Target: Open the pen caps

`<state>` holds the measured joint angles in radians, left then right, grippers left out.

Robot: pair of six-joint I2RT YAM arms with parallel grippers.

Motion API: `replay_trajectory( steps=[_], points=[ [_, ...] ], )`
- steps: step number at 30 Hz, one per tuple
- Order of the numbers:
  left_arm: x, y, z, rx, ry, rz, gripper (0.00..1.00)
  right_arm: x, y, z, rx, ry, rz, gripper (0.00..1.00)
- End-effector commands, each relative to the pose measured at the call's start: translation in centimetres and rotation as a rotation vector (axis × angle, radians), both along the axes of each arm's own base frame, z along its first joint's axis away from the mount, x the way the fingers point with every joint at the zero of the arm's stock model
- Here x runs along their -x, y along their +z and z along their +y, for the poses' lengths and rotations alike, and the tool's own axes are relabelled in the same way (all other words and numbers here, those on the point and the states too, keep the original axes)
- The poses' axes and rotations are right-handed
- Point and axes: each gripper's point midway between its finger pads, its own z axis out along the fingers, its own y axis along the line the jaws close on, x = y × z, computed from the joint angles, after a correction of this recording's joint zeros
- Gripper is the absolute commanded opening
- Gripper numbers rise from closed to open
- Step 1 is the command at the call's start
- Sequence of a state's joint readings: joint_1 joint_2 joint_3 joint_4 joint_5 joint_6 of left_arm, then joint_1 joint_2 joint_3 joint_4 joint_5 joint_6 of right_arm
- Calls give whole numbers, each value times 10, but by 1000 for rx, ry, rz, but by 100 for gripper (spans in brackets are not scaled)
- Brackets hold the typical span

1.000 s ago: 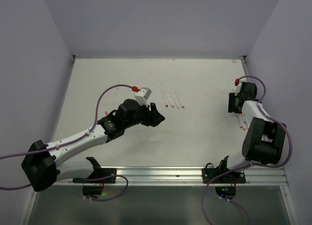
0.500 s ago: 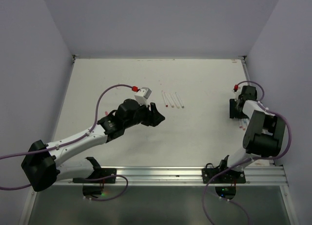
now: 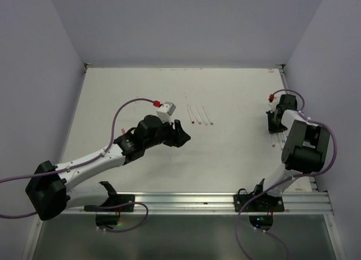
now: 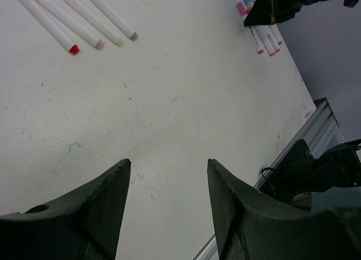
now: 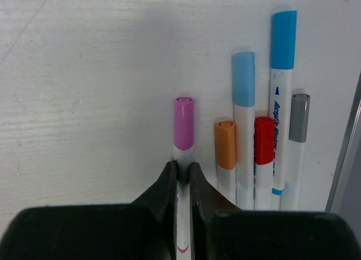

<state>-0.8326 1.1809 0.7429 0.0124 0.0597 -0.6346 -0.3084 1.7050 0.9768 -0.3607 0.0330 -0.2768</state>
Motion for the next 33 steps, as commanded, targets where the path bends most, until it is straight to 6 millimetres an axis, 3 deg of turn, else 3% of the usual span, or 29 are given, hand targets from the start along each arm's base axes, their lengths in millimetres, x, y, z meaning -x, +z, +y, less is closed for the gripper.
replay_trajectory(
  steps=[1,6,9,10,13,15,17,20,23,24,26,27,28,33],
  points=[
    [-5,7,-1,14,3,-48,60,5,-10,6,-39,28,62,0],
    [-8,6,1,2,26,-39,59,-16,1,31,-60,84,-5,0],
    [-12,12,3,-4,48,-37,59,-45,34,54,-67,97,-109,0],
    [-12,18,1,7,49,-44,59,-58,53,61,-74,102,-172,0],
    [-17,23,5,-8,81,-39,58,-75,87,99,-147,104,-251,0],
    [-19,24,6,-29,82,-38,58,-77,98,136,-226,139,-241,0],
    [-25,31,8,-34,99,-38,58,-70,107,179,-253,197,-213,0],
    [-30,39,7,18,59,2,59,-53,119,226,-306,251,-213,0],
    [-42,39,13,53,45,59,58,-31,124,270,-458,300,-245,0],
    [-46,37,16,49,53,73,58,-21,140,285,-551,318,-280,0],
    [-57,44,22,52,77,61,58,-7,144,306,-657,372,-327,0],
    [-61,49,21,53,79,49,58,-3,167,320,-743,414,-399,0],
    [-62,52,21,59,79,43,57,8,157,324,-766,421,-385,0],
    [-68,53,9,110,68,70,56,34,165,360,-891,535,-375,0]
  ],
)
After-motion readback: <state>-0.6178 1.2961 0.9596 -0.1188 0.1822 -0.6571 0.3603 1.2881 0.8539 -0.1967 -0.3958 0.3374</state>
